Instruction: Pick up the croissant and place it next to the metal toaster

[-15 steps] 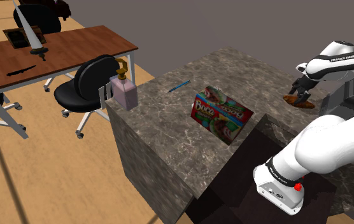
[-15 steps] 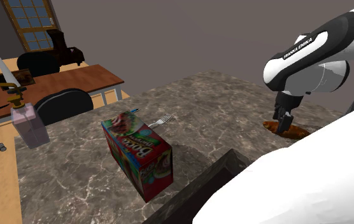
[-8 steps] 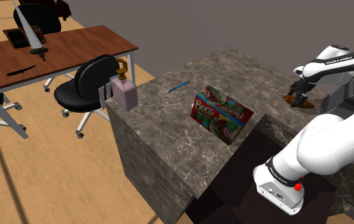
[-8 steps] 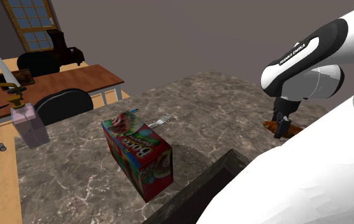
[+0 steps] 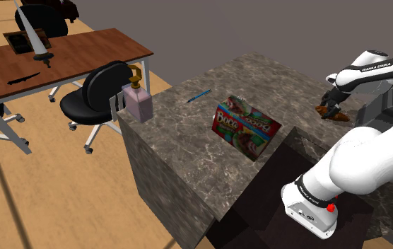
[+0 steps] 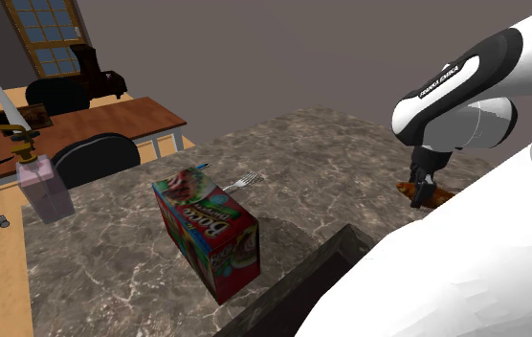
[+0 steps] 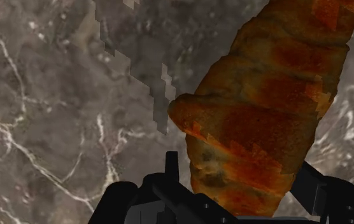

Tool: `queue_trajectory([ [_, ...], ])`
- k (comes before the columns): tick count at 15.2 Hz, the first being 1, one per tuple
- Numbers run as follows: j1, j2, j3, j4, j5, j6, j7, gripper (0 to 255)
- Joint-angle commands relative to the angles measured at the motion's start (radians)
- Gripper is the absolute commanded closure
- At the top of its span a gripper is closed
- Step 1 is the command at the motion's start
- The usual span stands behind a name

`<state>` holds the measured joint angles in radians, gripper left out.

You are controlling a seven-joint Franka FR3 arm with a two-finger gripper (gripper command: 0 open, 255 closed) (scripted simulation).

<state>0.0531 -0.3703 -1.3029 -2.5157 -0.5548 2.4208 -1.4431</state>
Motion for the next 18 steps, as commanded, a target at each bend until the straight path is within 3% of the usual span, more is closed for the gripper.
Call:
queue_trajectory([
  [1, -0.001, 0.000, 0.000, 0.000, 0.000, 0.000, 0.000, 255],
  [5, 0.000, 0.001, -0.001, 0.000, 0.000, 0.000, 0.000, 255],
  [11, -0.084, -0.072, 0.113, 0.031, -0.018, -0.108, 0.018, 255],
  [18, -0.139, -0.139, 0.209, 0.075, -0.019, -0.225, 0.026, 255],
])
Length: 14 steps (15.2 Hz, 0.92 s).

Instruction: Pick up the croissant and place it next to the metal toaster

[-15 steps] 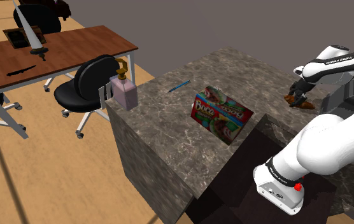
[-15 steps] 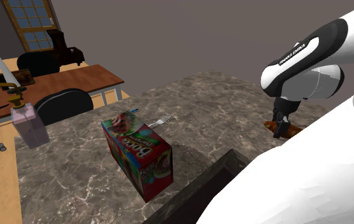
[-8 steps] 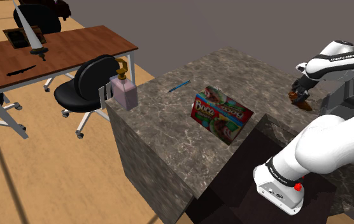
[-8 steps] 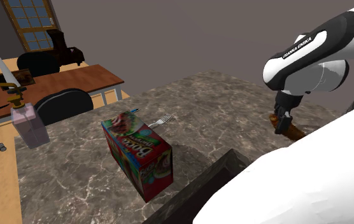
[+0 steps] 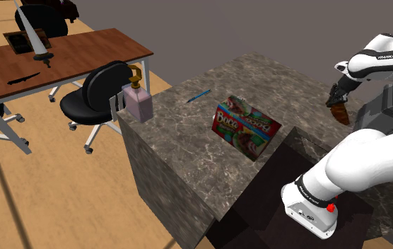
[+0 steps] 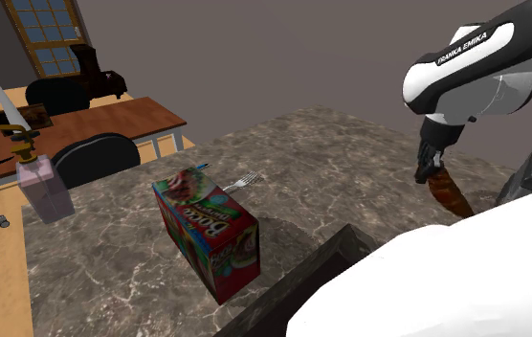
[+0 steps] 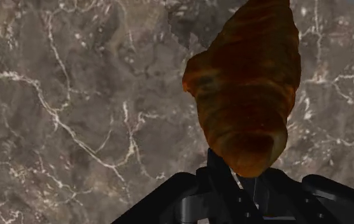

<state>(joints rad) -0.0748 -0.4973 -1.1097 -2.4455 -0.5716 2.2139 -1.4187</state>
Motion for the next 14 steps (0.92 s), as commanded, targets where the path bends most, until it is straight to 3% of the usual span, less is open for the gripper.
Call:
queue_trajectory([
  [1, -0.016, -0.020, 0.027, 0.011, -0.001, -0.034, 0.002, 255],
  [4, -0.022, -0.028, 0.038, 0.020, 0.001, -0.050, 0.001, 255],
  [5, -0.022, -0.028, 0.038, 0.020, 0.001, -0.050, 0.001, 0],
  [7, 0.121, -0.031, -0.127, 0.205, 0.184, -0.257, -0.213, 0],
  [9, 0.351, -0.015, -0.382, 0.432, 0.330, -0.485, -0.383, 0],
  [10, 0.381, -0.036, -0.407, 0.458, 0.324, -0.513, -0.382, 0],
  [14, 0.377, -0.054, -0.409, 0.403, 0.302, -0.465, -0.366, 0],
])
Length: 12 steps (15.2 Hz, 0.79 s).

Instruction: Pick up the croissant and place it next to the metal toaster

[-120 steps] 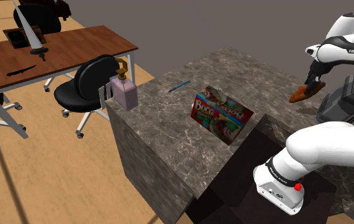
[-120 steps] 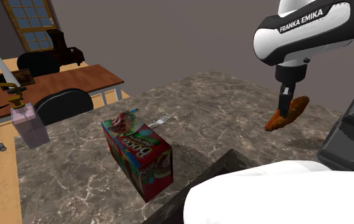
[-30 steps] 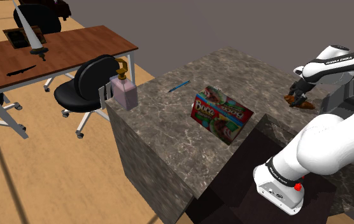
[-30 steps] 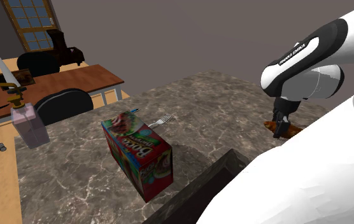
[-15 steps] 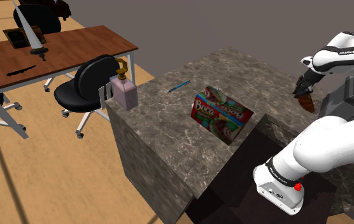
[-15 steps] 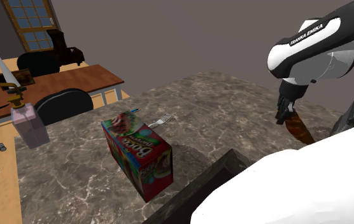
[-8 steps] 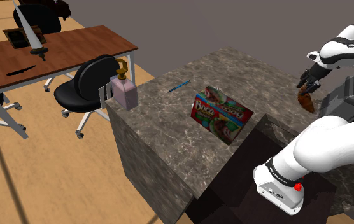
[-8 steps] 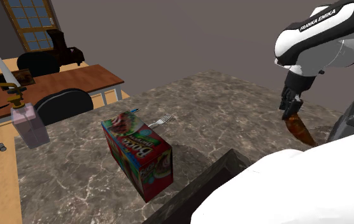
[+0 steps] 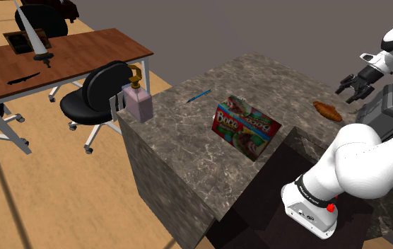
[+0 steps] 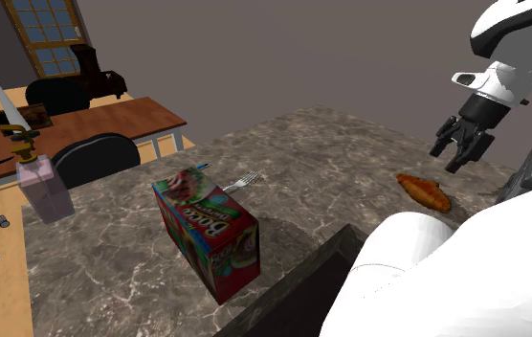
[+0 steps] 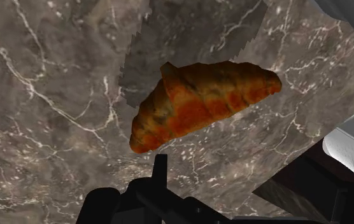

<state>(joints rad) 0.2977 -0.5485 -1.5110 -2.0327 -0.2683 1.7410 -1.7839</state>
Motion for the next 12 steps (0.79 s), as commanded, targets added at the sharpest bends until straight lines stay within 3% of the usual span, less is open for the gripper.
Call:
queue_trajectory([
  [1, 0.004, -0.004, -0.010, -0.022, -0.004, 0.021, 0.001, 0],
  [11, 0.005, -0.007, -0.018, -0.055, -0.011, 0.054, 0.005, 0],
  [12, 0.005, -0.007, -0.018, -0.055, -0.011, 0.054, 0.005, 255],
])
